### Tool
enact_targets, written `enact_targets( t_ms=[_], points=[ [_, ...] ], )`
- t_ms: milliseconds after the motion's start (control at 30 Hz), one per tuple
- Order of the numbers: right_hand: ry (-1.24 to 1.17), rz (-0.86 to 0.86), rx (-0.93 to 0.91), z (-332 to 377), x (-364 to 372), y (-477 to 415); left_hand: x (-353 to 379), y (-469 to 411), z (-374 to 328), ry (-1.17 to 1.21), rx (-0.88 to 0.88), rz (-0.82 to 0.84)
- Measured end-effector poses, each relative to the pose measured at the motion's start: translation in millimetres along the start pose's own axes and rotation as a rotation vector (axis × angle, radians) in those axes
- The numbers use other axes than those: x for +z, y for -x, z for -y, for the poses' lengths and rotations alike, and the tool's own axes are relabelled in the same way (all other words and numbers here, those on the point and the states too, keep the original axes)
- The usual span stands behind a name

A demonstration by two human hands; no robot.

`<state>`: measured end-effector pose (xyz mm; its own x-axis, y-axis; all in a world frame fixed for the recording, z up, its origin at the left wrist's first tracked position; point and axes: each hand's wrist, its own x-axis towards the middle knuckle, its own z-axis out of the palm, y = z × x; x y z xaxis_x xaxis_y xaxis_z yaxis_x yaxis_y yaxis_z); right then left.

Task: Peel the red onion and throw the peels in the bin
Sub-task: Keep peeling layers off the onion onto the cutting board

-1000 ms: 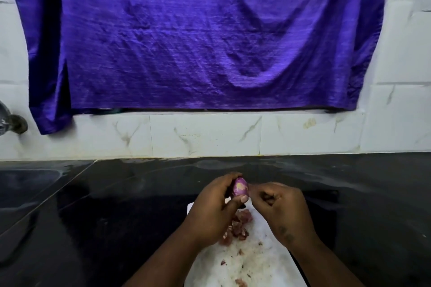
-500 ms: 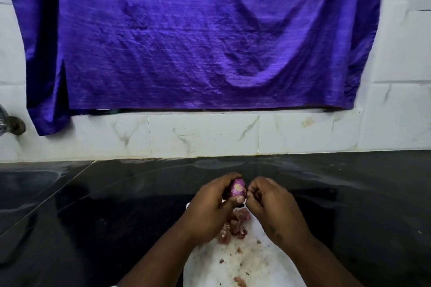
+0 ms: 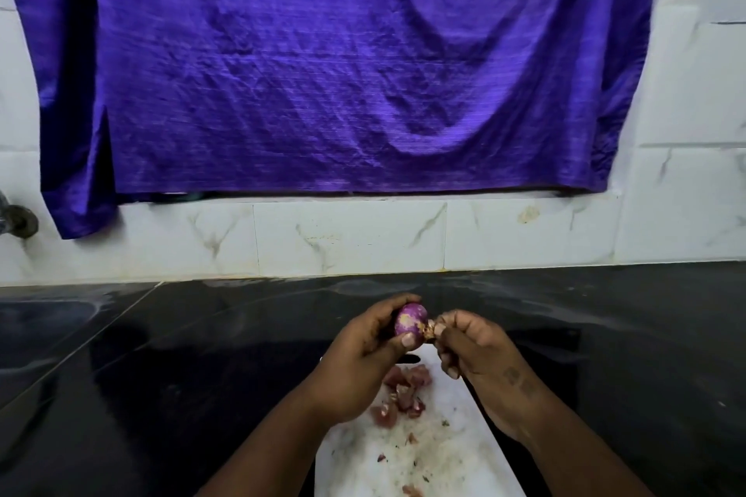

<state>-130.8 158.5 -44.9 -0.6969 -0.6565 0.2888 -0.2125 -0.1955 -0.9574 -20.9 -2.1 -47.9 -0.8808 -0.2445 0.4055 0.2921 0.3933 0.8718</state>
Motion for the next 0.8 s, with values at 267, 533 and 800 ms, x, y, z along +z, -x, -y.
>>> enact_targets(
  t_ms=[267, 533, 800],
  points=[
    [0.226, -0.156, -0.165, 3.7, -1.2, 3.5, 1.0, 1.7, 2.8, -0.059, -0.012, -0.026],
    [0.481, -0.164, -0.326, -3.6, -6.5, 2.3, 3.8, 3.1, -0.7, -0.104, -0.022, -0.034],
    [0.222, -0.188, -0.211, -5.8, -4.2, -2.8, 7.6, 4.2, -6.5, 0.138, -0.053, 0.025]
  ],
)
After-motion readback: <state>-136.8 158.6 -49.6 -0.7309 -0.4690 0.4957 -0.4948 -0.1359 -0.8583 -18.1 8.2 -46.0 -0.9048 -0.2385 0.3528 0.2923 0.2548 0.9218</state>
